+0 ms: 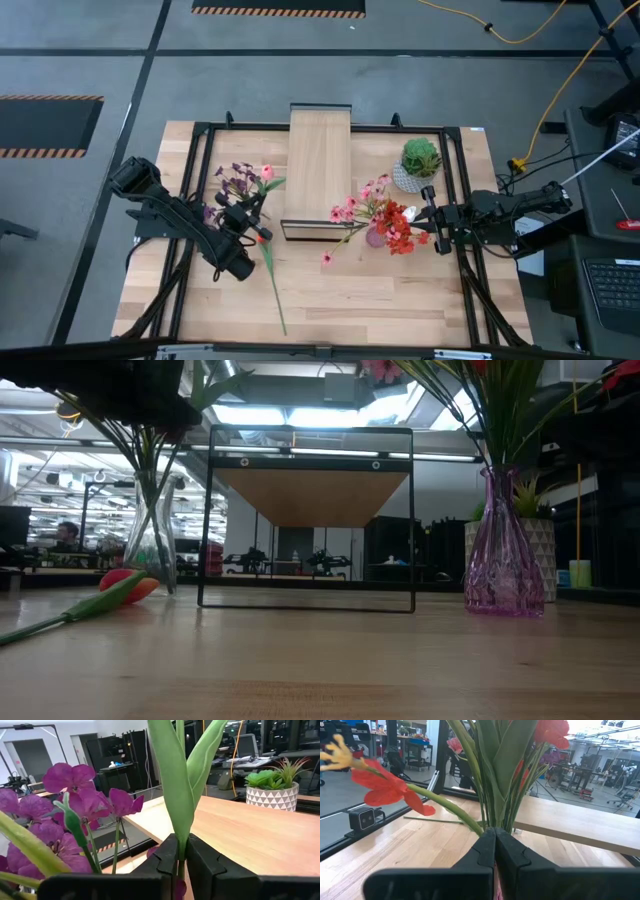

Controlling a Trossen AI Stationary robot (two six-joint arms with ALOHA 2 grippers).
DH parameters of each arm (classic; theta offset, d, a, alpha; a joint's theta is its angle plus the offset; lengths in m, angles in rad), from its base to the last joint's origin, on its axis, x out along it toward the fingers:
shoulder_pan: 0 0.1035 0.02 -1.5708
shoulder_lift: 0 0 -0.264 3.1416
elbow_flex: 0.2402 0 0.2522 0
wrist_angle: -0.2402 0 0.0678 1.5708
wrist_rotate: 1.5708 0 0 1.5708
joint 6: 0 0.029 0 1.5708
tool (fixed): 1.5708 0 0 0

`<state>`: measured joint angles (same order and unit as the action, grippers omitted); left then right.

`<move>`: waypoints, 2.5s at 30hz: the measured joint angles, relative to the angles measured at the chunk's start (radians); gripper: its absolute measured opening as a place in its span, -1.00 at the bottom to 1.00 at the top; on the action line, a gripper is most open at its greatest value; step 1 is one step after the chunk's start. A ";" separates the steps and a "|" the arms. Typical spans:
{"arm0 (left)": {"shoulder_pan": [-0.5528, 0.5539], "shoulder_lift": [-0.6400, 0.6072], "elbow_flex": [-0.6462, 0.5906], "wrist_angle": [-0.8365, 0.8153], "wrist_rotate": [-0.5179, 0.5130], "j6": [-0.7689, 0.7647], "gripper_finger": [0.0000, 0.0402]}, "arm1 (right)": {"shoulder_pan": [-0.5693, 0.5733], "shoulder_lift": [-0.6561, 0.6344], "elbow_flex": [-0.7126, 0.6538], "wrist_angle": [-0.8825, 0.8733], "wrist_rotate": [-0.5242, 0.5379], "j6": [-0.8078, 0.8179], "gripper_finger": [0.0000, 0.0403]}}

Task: Pick and place flowers into a vace then onto a shelf
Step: Put the pink tulip into the transparent vase, then put the orange tulip into the transparent vase

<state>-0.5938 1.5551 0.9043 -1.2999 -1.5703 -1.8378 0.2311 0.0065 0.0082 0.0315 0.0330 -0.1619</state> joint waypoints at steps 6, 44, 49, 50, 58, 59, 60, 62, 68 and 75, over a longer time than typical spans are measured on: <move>0.000 0.000 0.000 -0.001 0.046 0.026 -0.69 | 0.000 0.000 0.000 0.000 0.000 0.000 -0.95; 0.017 -0.009 0.357 -0.192 0.285 0.604 -0.02 | 0.000 0.000 0.000 0.000 0.000 0.030 -0.95; 0.027 -0.010 0.421 -0.234 0.348 0.631 -0.02 | 0.000 0.000 0.000 0.000 0.000 0.029 -0.95; 0.027 -0.010 0.431 -0.234 0.352 0.643 -0.02 | 0.000 0.000 0.000 0.000 0.000 0.029 -0.95; 0.027 -0.010 0.544 -0.272 0.486 0.726 -0.02 | 0.000 0.000 0.000 0.000 -0.001 0.028 -0.95; 0.027 -0.010 0.554 -0.272 0.504 0.737 -0.02 | 0.000 0.000 0.000 0.000 -0.001 0.028 -0.95; 0.027 -0.010 0.564 -0.272 0.523 0.752 -0.02 | 0.000 0.000 0.000 0.000 -0.001 0.028 -0.95; 0.027 -0.009 0.587 -0.271 0.543 0.786 -0.02 | 0.000 0.000 0.000 0.000 -0.001 0.027 -0.95; 0.027 -0.009 0.662 -0.272 0.549 0.872 -0.02 | 0.000 0.000 0.000 -0.001 -0.001 0.029 -0.95; 0.027 -0.009 0.750 -0.272 0.760 0.909 -0.03 | 0.000 0.000 0.000 0.000 -0.001 0.029 -0.95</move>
<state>-0.5671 1.5459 1.6545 -1.5715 -0.8100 -0.9287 0.2313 0.0066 0.0082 0.0311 0.0319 -0.1334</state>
